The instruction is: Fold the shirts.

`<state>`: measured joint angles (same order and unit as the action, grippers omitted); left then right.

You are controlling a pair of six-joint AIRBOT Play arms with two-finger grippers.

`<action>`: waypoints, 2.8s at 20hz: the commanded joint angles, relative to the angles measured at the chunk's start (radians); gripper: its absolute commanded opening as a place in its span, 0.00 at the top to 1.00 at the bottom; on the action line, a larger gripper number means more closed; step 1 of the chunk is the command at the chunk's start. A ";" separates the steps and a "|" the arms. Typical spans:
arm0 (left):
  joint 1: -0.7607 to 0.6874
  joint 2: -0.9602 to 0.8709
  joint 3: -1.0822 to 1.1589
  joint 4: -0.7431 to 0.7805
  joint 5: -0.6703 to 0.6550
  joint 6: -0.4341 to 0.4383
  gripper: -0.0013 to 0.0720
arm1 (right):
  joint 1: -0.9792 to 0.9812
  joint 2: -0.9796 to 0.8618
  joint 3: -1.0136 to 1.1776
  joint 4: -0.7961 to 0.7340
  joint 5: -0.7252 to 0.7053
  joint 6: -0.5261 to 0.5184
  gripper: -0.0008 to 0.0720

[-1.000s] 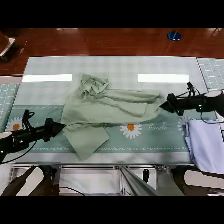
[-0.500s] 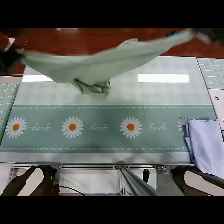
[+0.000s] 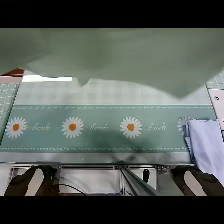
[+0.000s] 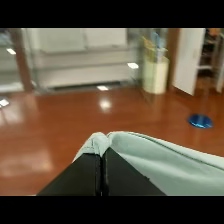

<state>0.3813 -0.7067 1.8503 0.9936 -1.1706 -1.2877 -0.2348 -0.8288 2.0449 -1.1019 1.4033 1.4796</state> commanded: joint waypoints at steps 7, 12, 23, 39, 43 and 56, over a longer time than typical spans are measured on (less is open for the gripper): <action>-0.296 0.160 -0.058 0.475 -0.082 -0.091 0.96 | 0.001 0.129 -0.048 -0.060 0.244 0.035 0.95; -0.300 0.105 -0.333 0.477 -0.002 -0.154 0.96 | 0.001 0.126 -0.330 -0.015 0.166 0.036 0.95; -0.332 -0.602 -0.479 0.163 0.333 -0.166 0.96 | 0.002 -0.467 -0.724 0.259 -0.277 -0.165 0.95; -0.312 -0.965 -0.377 0.166 0.001 -0.091 0.96 | 0.009 -0.933 -0.450 0.187 -0.014 -0.157 0.95; -0.292 -0.966 -0.390 0.301 -0.132 -0.093 0.96 | 0.008 -0.933 -0.515 0.016 0.068 -0.132 0.95; -0.278 -0.909 -0.491 0.311 -0.261 -0.135 0.29 | 0.026 -0.840 -0.645 -0.053 0.074 -0.058 0.43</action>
<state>0.0834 -1.6569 1.3750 1.2987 -1.3708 -1.4090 -0.2012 -1.7241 1.4063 -1.1156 1.4540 1.3998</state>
